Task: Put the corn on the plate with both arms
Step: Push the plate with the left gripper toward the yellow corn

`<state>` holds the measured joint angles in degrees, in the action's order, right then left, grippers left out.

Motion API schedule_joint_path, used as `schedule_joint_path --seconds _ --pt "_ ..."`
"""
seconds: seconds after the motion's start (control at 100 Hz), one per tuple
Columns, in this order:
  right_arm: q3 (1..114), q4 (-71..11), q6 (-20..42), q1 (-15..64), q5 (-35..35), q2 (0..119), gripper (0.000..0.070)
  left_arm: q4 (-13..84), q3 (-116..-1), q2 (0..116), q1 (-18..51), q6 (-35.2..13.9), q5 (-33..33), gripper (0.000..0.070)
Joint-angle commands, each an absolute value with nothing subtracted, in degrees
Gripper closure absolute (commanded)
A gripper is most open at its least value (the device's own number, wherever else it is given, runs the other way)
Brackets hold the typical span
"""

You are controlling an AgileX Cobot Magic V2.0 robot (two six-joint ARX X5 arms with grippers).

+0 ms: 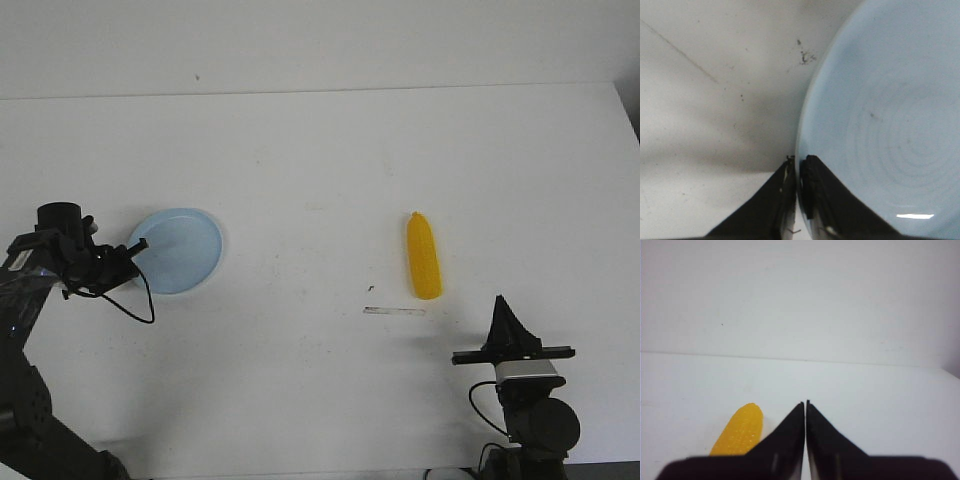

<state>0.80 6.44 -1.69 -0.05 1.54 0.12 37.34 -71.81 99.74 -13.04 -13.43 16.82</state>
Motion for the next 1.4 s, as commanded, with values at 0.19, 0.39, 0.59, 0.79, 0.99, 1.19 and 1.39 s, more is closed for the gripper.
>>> schedule_joint_path --seconds 0.19,0.39,0.59,0.79,0.99,1.19,1.39 --pt "0.7 6.8 -1.3 0.0 1.5 0.1 0.0694 39.9 -72.3 93.9 -11.8 -12.6 18.6 0.07" --pt "0.7 6.8 -1.4 0.0 1.5 0.1 0.0694 42.3 -72.2 93.0 -4.5 -11.3 21.5 0.07" --pt "0.7 6.8 -1.3 0.0 1.5 0.1 0.0694 38.2 -72.2 93.4 6.3 -11.7 21.5 0.07" --pt "0.7 6.8 -1.4 0.0 1.5 0.1 0.0694 34.4 -72.2 96.0 14.7 -13.2 21.5 0.07" --pt "0.7 6.8 -1.4 0.0 1.5 0.1 0.0694 32.5 -72.2 99.6 19.7 -14.5 21.4 0.0699" --pt "0.7 6.8 -1.4 0.0 1.5 0.1 0.0694 30.5 -72.2 100.1 20.4 -14.7 20.8 0.0671" --pt "0.7 6.8 -1.4 0.0 1.5 0.1 0.0694 30.3 -72.2 99.7 20.3 -14.3 20.8 0.0569"
